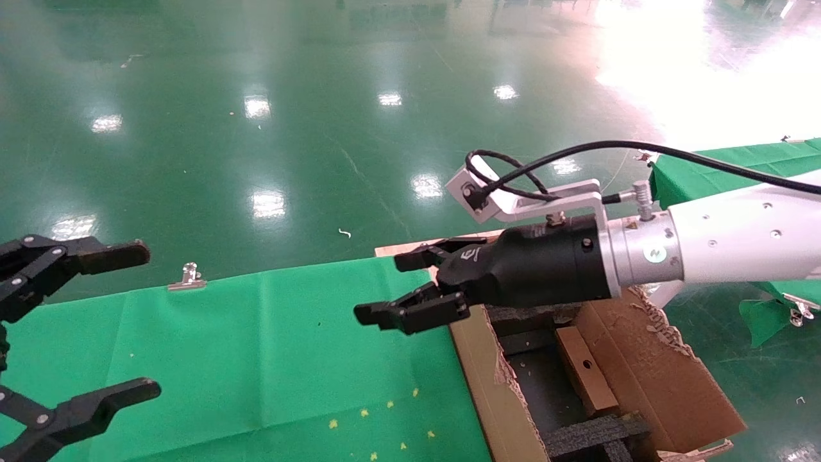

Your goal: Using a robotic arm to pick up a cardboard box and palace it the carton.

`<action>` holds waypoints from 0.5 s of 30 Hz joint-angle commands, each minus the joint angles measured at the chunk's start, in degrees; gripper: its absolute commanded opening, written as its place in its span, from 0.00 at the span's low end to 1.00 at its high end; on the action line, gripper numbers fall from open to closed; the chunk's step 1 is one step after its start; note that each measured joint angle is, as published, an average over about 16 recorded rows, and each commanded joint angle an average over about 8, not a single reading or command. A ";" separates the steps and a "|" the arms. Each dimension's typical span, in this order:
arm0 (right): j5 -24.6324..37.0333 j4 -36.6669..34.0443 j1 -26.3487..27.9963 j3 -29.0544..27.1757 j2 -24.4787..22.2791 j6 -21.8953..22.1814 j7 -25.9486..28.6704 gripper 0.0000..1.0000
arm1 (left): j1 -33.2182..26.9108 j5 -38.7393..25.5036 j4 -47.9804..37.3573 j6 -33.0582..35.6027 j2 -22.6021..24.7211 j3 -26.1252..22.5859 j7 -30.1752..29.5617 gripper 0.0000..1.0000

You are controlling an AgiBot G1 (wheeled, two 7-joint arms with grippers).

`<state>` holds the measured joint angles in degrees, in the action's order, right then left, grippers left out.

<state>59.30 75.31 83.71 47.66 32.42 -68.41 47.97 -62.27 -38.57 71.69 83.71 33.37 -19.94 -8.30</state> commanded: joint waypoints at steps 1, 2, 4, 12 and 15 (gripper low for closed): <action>-1.48 -0.15 -1.87 -2.68 0.22 -1.46 -3.15 1.00 | 0.00 0.00 0.00 0.00 0.00 0.00 0.00 1.00; -2.22 -0.22 -2.82 -4.03 0.33 -2.20 -4.74 1.00 | 0.00 0.00 0.00 0.00 0.00 0.00 0.00 1.00; -3.68 -0.37 -4.68 -6.68 0.55 -3.65 -7.86 1.00 | 0.00 0.00 0.00 0.00 0.00 0.00 0.00 1.00; -9.59 -0.95 -12.18 -17.40 1.43 -9.51 -20.47 1.00 | 0.00 0.00 0.00 0.00 0.00 0.00 0.00 1.00; -11.80 -1.17 -14.99 -21.41 1.76 -11.70 -25.19 1.00 | 0.00 0.00 0.00 0.00 0.00 -0.01 0.00 1.00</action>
<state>48.59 74.25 70.10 28.22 34.02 -79.03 25.10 -62.27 -38.57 71.69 83.71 33.36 -19.95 -8.29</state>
